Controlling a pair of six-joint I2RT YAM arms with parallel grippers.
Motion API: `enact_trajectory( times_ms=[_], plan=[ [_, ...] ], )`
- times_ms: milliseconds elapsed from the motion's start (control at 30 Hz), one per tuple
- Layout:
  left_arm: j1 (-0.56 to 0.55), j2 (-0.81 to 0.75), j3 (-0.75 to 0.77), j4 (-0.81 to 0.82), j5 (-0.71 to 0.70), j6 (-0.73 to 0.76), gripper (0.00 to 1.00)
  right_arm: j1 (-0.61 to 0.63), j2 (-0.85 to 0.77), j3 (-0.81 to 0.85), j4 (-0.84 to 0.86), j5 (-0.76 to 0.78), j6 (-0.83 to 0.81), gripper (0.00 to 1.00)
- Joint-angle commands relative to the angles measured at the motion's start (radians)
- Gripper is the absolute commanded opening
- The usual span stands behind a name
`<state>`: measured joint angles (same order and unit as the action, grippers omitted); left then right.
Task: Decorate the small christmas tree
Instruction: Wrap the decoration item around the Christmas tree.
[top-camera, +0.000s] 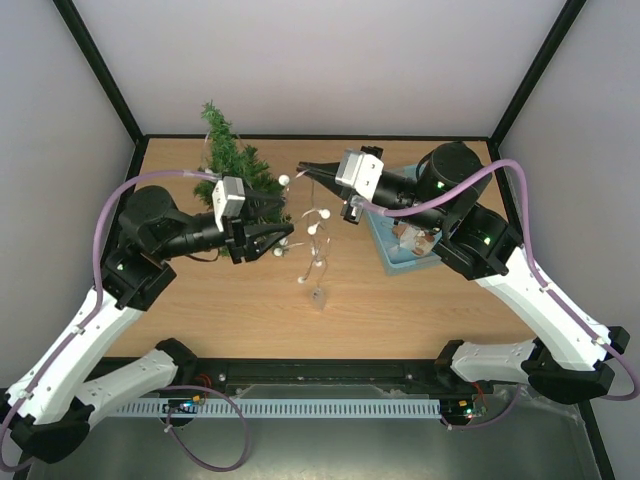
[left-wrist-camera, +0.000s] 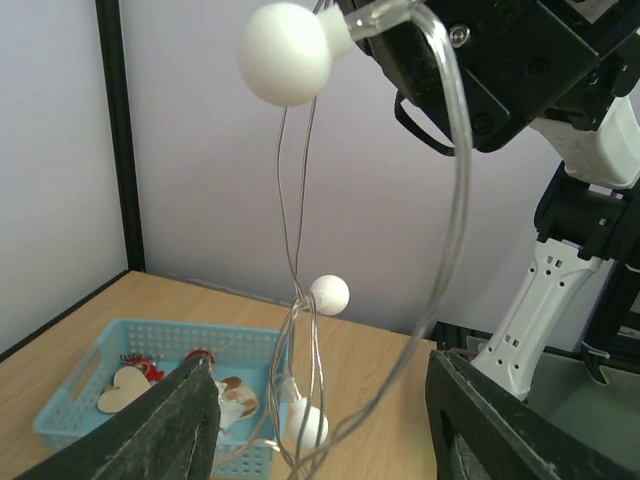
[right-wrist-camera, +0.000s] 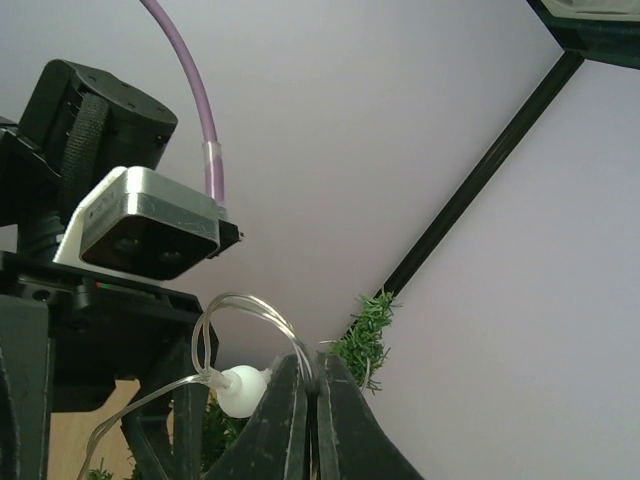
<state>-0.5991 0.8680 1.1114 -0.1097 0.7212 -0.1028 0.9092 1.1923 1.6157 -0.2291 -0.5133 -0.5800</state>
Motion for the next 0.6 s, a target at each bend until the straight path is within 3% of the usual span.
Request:
enact_trajectory(
  times_ms=[0,133,333,567],
  plan=[
    [0.002,0.01,0.011,0.074,0.04,-0.019,0.56,0.0,-0.005,-0.007,0.034,-0.025,0.027,0.02],
    [0.002,0.013,0.009,0.087,0.043,-0.023,0.45,0.0,-0.007,-0.007,0.035,-0.021,0.029,0.02],
    [0.002,-0.025,0.008,0.076,-0.023,-0.027,0.05,-0.001,-0.003,-0.007,0.004,0.049,0.011,0.02],
    [0.001,-0.136,0.017,-0.027,-0.325,-0.014,0.02,-0.001,-0.003,-0.006,-0.035,0.186,-0.018,0.02]
  ],
)
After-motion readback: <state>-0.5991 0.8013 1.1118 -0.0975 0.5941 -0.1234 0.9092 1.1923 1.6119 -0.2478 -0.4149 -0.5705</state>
